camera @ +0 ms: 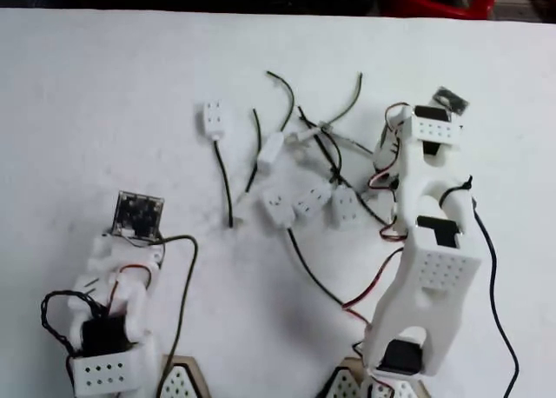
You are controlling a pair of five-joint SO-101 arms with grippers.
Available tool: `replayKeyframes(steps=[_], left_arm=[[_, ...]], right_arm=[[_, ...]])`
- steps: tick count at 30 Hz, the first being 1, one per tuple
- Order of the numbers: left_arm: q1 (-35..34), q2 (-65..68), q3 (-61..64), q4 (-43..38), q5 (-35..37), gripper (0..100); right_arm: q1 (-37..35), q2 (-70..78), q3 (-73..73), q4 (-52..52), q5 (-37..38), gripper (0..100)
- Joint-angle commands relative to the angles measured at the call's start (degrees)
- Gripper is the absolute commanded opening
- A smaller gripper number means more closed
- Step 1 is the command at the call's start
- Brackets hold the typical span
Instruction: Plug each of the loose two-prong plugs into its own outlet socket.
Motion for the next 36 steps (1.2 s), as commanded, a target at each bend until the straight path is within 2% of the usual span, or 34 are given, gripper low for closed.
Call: replayKeyframes(steps=[1,5,12,24,26,31,36], left_arm=[[-0.31,-0.66,-1.05,0.00,-0.44,12],[-0.31,-0.66,-1.05,0.00,-0.44,12],[-0.31,-0.66,-1.05,0.00,-0.44,12],[-0.31,-0.66,-0.97,-0.09,-0.44,12],[-0.31,-0.66,-0.97,-0.09,-0.44,12],[-0.22,-0.66,-0.18,-0.88,-2.81,12],[-0.22,-0.66,-0.18,-0.79,-3.69,12]], right_arm=[[0.22,-6.73,-1.93,4.79,5.80,1.9],[1.98,-12.09,-1.76,8.22,15.12,1.9],[4.79,-19.21,-1.67,13.41,37.36,1.8],[14.11,-20.18,0.70,13.49,72.44,1.8],[15.25,-20.18,3.34,11.74,74.90,1.8],[17.63,-20.18,9.32,4.97,75.52,2.7],[17.80,-20.79,12.31,4.44,75.25,17.5]])
